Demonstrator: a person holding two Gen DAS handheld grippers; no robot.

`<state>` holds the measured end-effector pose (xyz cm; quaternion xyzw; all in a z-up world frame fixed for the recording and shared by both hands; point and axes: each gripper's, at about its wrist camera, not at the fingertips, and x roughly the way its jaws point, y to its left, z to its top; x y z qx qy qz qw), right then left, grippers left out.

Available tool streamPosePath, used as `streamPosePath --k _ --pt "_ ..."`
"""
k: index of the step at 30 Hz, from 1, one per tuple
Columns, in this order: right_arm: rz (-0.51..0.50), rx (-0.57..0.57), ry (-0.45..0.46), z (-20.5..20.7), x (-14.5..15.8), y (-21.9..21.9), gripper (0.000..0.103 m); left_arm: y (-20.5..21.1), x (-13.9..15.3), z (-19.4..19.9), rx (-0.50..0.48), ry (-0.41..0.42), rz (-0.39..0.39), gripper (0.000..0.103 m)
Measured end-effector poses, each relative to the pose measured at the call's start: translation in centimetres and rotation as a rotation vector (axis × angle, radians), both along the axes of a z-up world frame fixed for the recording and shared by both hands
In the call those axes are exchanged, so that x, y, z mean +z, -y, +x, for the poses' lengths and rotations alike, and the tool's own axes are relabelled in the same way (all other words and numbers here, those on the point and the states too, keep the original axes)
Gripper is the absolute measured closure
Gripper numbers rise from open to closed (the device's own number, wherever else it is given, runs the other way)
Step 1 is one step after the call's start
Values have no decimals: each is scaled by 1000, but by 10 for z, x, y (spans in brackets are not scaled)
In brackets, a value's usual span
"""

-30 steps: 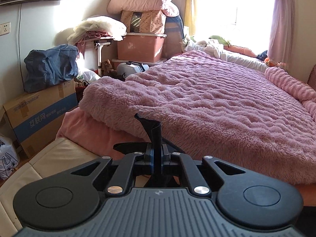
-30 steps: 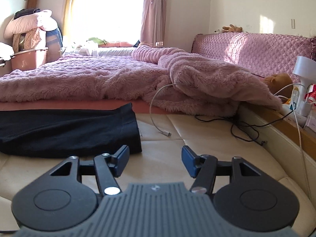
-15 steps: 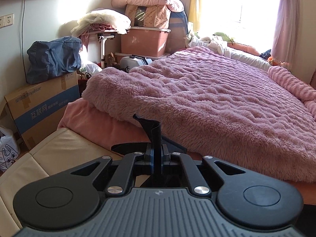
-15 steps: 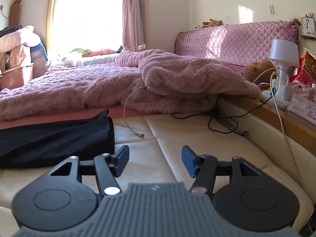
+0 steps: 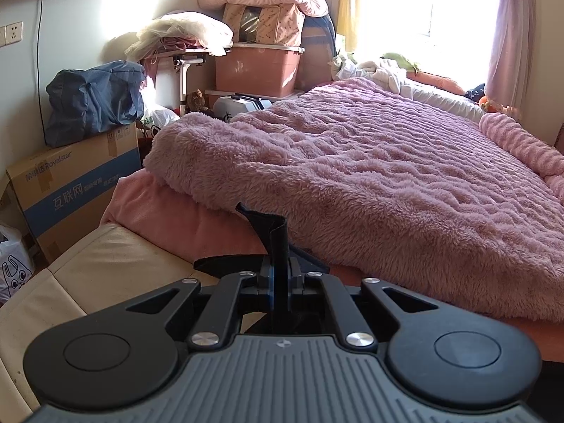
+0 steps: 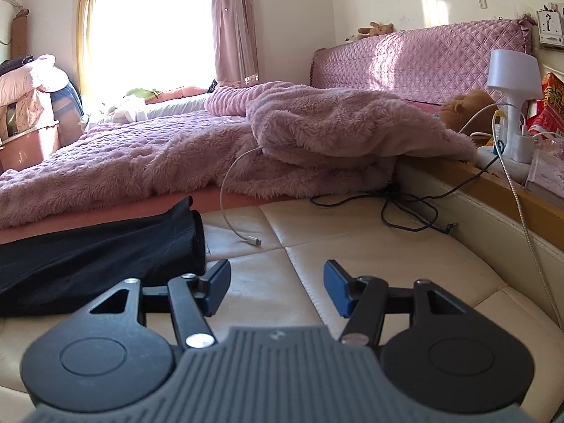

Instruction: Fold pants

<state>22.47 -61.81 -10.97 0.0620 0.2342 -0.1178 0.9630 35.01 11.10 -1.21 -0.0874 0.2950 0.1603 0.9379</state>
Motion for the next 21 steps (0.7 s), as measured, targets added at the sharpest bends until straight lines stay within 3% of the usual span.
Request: streamPosePath --k 12,17,21 --pt "9 -12 -41 -1 -15 -3 48 -1 -3 2 2 5 -12 97" --pt "-10 -40 5 -7 2 6 48 -5 -1 2 13 12 -10 97" --pt "-47 -79 -20 -16 2 16 48 -9 -1 1 22 12 -13 97"
